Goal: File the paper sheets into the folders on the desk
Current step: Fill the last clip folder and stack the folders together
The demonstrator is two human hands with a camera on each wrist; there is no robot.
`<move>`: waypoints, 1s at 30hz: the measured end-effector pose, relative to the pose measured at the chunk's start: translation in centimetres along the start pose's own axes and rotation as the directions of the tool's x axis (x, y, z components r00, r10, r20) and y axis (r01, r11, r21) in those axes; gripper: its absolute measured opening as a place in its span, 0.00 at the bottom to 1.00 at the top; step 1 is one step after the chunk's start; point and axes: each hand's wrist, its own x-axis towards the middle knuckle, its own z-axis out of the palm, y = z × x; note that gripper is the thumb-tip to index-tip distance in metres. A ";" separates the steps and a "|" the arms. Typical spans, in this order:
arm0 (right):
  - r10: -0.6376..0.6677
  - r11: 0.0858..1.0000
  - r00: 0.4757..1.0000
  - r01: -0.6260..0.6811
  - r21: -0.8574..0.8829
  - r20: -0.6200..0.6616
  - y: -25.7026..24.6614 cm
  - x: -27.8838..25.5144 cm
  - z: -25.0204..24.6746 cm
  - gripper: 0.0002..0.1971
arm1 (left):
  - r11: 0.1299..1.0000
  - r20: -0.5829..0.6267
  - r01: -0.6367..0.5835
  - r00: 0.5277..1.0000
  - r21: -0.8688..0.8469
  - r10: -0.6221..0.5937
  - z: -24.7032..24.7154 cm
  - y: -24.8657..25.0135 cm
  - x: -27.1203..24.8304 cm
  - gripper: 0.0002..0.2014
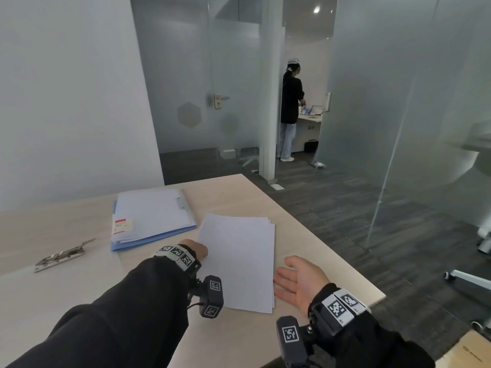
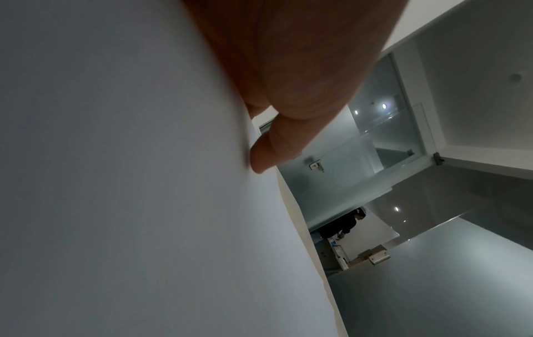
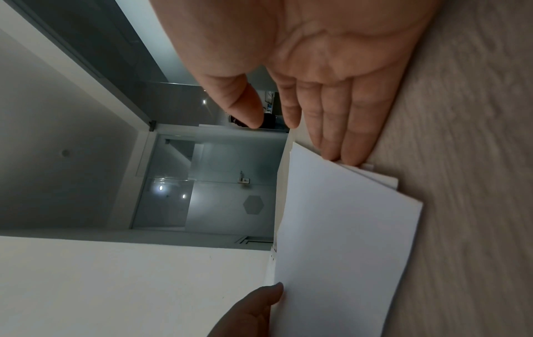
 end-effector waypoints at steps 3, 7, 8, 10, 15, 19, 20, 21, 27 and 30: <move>-0.001 1.000 1.000 0.001 -0.004 0.007 0.1 0.2 -0.2 0.11 | 0.999 -0.042 -0.027 0.999 -0.020 0.026 -0.1 -0.6 0.1 0.07; -0.013 0.997 1.000 0.013 -0.071 0.003 0.1 0.3 -0.3 0.07 | 0.974 -0.176 -0.204 0.967 -0.099 0.185 -0.5 -1.1 -1.3 0.10; -0.027 0.996 1.000 0.026 -0.085 -0.007 0.1 0.5 -0.3 0.08 | 0.958 -0.203 -0.252 0.954 -0.134 0.222 -0.5 -1.2 -1.9 0.09; -0.089 0.991 0.995 0.084 -0.107 -0.042 0.1 0.9 -0.3 0.11 | 0.913 -0.249 -0.329 0.930 -0.240 0.269 -0.8 -1.5 -3.1 0.09; -0.223 0.968 0.975 0.222 -0.120 0.005 -0.1 1.8 0.4 0.21 | 0.698 -0.344 -0.453 0.889 -0.554 0.303 -1.2 -3.0 -5.9 0.08; -0.327 0.929 0.939 0.340 -0.148 0.104 -1.1 1.0 2.4 0.11 | 0.557 -0.376 -0.500 0.866 -0.663 0.330 -0.5 -4.7 -6.5 0.10; -0.375 0.907 0.922 0.387 -0.166 0.099 -1.5 0.8 2.7 0.10 | 0.533 -0.390 -0.515 0.857 -0.671 0.337 -0.5 -5.0 -6.5 0.12; -0.417 0.887 0.905 0.426 -0.180 0.088 -1.8 0.7 3.1 0.11 | 0.496 -0.405 -0.526 0.850 -0.691 0.337 -0.6 -5.1 -6.5 0.13; -0.540 0.797 0.829 0.559 -0.228 0.145 -2.4 -0.4 4.2 0.10 | 0.332 -0.406 -0.501 0.857 -0.799 0.317 -0.6 -5.8 -6.9 0.12; -0.532 0.815 0.829 0.556 -0.164 0.170 -1.7 -0.7 4.1 0.10 | 0.314 -0.381 -0.472 0.871 -0.824 0.311 0.3 -6.6 -7.0 0.16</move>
